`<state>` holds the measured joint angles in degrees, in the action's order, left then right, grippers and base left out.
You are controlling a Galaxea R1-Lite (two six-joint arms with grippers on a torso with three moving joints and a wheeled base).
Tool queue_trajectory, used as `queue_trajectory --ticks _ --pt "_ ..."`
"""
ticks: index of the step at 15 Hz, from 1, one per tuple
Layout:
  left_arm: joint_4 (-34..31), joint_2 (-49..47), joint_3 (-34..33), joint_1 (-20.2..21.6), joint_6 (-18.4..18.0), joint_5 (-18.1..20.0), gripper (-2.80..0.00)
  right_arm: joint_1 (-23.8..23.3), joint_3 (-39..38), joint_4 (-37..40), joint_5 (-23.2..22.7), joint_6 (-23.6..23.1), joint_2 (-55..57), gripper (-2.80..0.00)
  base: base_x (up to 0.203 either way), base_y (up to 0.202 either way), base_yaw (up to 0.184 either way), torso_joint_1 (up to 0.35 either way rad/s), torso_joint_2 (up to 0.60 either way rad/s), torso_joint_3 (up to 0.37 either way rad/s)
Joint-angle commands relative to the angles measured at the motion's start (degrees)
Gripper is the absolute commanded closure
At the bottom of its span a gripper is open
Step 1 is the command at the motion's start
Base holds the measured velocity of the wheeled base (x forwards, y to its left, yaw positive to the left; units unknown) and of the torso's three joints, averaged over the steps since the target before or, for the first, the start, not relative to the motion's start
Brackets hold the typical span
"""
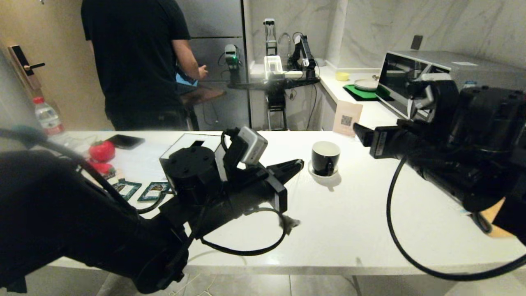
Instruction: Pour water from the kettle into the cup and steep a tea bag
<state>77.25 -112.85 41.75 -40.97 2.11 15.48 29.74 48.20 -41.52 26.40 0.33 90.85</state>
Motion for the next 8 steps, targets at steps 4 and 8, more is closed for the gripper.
queue_trajectory --ticks 4,8 --pt "0.44 0.08 -0.09 -0.96 0.0 -0.01 0.0 -15.03 -1.46 -4.01 2.37 -5.72 -1.93 -2.8 0.0 0.0 0.0 0.0 0.0 0.0" --pt "0.44 0.17 -0.09 -0.96 0.0 -0.01 0.0 -18.13 -6.35 -8.2 2.46 -7.79 -4.65 0.0 0.0 0.0 0.0 0.0 0.0 0.0"
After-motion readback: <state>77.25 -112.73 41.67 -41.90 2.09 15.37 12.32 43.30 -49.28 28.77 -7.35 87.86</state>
